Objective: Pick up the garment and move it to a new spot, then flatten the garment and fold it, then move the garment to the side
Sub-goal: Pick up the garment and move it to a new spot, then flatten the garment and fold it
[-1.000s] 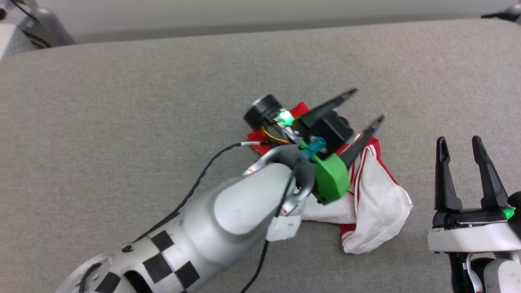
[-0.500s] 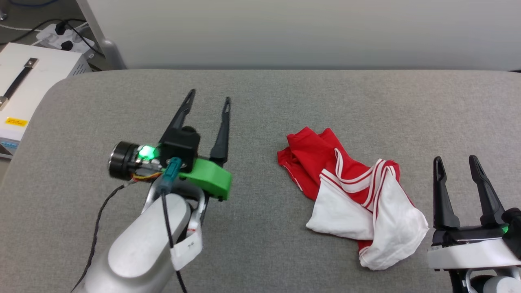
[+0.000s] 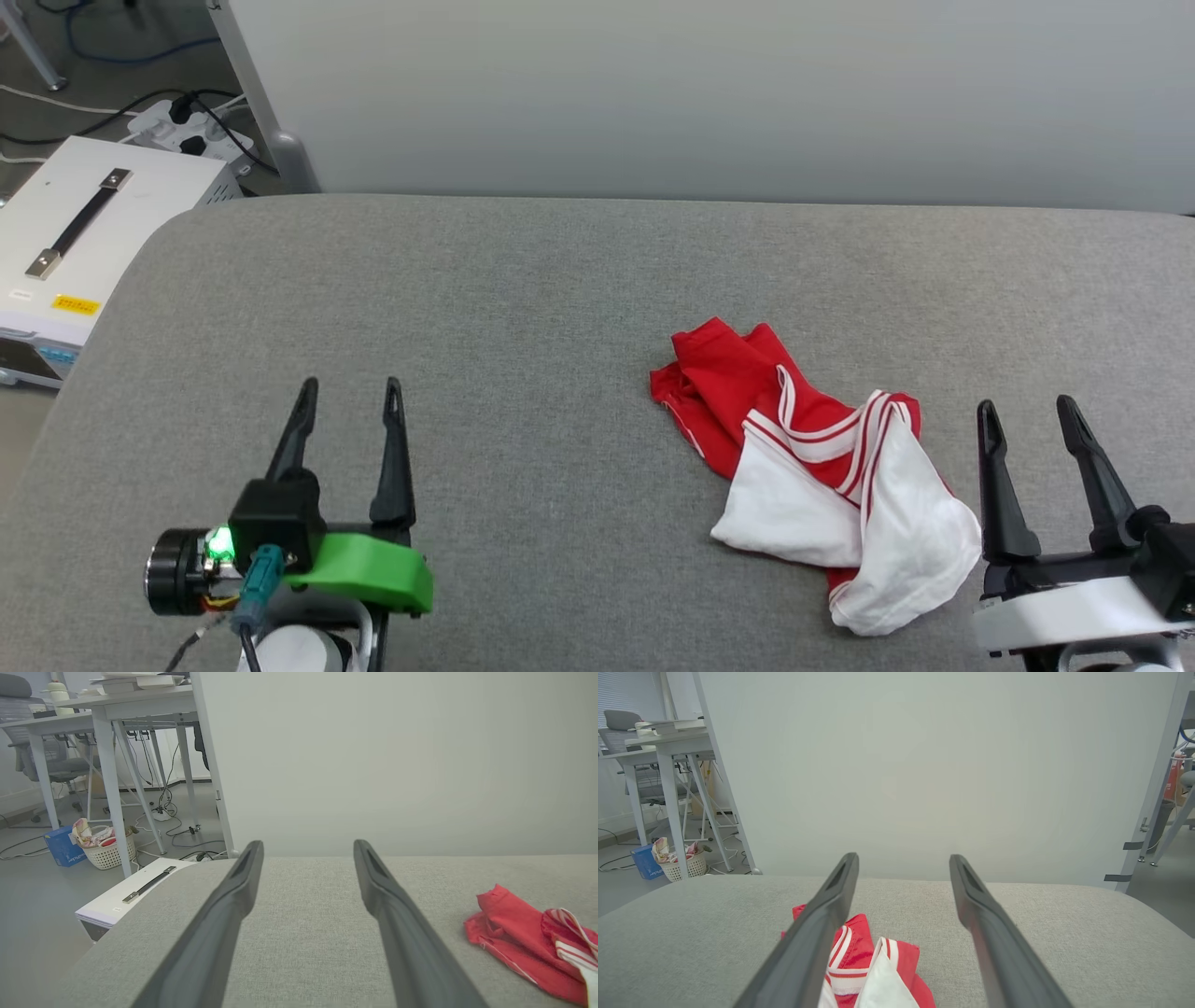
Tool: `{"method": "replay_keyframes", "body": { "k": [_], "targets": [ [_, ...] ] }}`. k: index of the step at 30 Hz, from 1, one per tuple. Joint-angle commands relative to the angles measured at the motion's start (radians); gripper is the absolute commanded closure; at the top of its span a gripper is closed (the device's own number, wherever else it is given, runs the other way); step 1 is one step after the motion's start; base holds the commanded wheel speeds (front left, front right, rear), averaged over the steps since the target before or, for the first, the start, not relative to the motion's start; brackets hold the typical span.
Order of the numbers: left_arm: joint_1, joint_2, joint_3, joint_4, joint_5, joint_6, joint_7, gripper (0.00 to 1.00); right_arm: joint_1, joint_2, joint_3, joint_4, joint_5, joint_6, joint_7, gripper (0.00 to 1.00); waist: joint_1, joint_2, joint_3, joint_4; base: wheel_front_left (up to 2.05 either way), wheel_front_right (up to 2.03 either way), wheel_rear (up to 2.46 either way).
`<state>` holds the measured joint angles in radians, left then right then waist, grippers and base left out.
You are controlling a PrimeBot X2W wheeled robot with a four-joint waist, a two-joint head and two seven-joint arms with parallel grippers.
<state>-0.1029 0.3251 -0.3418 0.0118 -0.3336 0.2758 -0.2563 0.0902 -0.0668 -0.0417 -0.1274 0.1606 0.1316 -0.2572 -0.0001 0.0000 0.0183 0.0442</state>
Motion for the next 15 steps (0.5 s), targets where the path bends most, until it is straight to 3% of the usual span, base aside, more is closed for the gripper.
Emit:
{"method": "replay_keyframes", "body": {
  "k": [1, 7, 15],
  "targets": [
    [0.034, -0.012, 0.014, 0.004, 0.022, -0.025, -0.005, 0.0, 0.019, -0.007, 0.002, 0.012, -0.001, -0.001, -0.005, 0.0, 0.0001, 0.0, -0.004, 0.001, 0.0, 0.0, 0.0],
    [0.101, -0.067, 0.073, 0.038, 0.075, -0.103, -0.005, 0.0, 0.041, -0.017, 0.004, 0.051, 0.003, -0.001, -0.005, 0.0, 0.0001, 0.0, -0.011, 0.001, 0.0, 0.0, 0.0],
    [0.133, -0.143, 0.152, 0.065, 0.131, -0.169, -0.005, 0.0, 0.073, -0.012, 0.008, 0.08, 0.004, -0.001, -0.005, 0.0, 0.0001, 0.0, -0.013, 0.005, 0.0, 0.0, 0.0]
  ]
}}
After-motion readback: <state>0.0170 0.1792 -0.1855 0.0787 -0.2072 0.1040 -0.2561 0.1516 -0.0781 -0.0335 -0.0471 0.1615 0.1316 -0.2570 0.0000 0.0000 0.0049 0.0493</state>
